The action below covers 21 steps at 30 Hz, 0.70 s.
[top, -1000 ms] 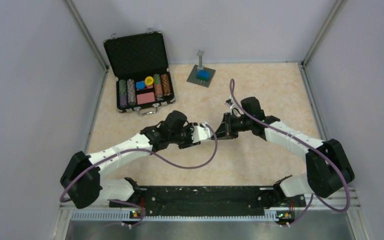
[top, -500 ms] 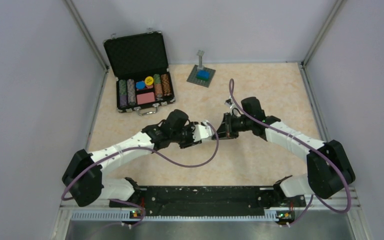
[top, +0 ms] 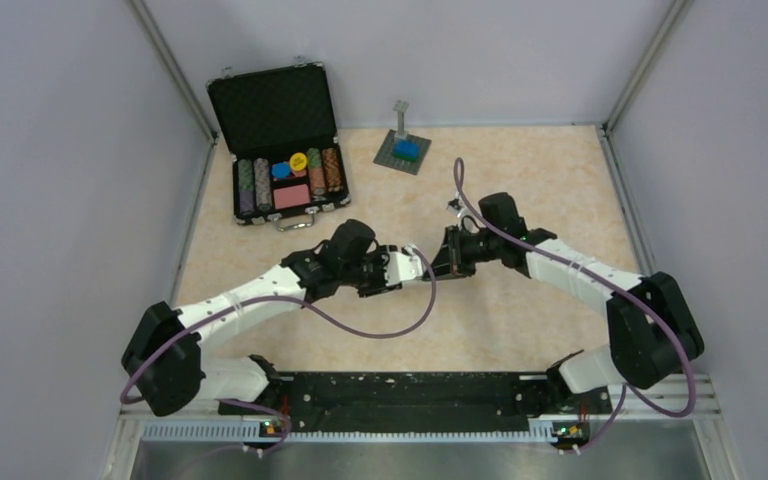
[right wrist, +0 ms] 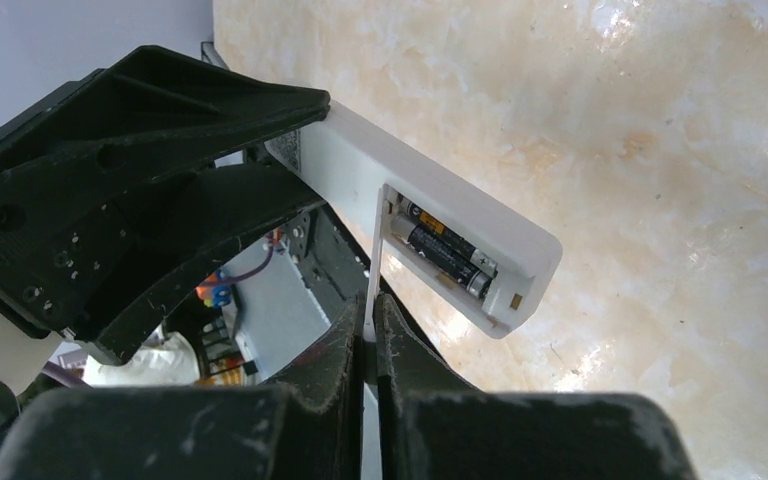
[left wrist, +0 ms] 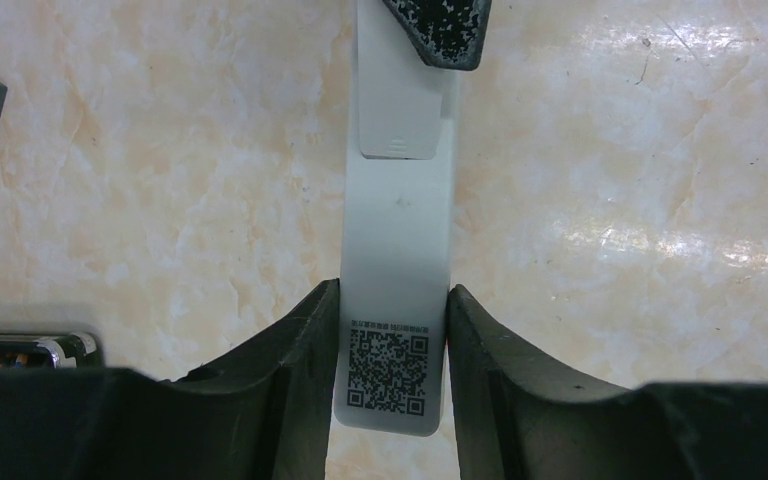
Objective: Load the batteries into the remote control
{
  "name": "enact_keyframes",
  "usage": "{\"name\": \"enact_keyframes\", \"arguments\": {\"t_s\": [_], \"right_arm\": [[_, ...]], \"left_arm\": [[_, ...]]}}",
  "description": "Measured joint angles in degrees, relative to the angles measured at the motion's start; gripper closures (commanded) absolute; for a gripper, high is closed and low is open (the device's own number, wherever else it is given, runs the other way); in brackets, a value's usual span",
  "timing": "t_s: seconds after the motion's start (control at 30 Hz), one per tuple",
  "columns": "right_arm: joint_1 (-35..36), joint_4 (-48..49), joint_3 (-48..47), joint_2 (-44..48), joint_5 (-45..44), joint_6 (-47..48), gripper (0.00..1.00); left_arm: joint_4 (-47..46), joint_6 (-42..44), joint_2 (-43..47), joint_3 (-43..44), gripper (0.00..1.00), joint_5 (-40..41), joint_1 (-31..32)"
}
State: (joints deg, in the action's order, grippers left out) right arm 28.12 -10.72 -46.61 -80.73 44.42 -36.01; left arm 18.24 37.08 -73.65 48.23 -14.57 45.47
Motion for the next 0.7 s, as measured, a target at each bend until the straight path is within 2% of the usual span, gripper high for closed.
{"name": "enact_keyframes", "arguments": {"t_s": [0.23, 0.53, 0.7], "right_arm": [[0.0, -1.36, -0.76, -1.97, 0.5, -0.33, 0.89], [0.0, -1.9, -0.68, -3.61, 1.79, -1.57, 0.88], [0.0, -0.5, 0.02, -4.31, 2.34, -2.56, 0.83]], "left_arm": [[-0.04, 0.5, 0.79, -0.74, 1.0, -0.44, 0.0], [-1.6, 0.57, 1.07, -1.18, 1.0, -0.85, 0.0], [-1.84, 0.55, 1.07, -2.01, 1.0, -1.05, 0.0]]}}
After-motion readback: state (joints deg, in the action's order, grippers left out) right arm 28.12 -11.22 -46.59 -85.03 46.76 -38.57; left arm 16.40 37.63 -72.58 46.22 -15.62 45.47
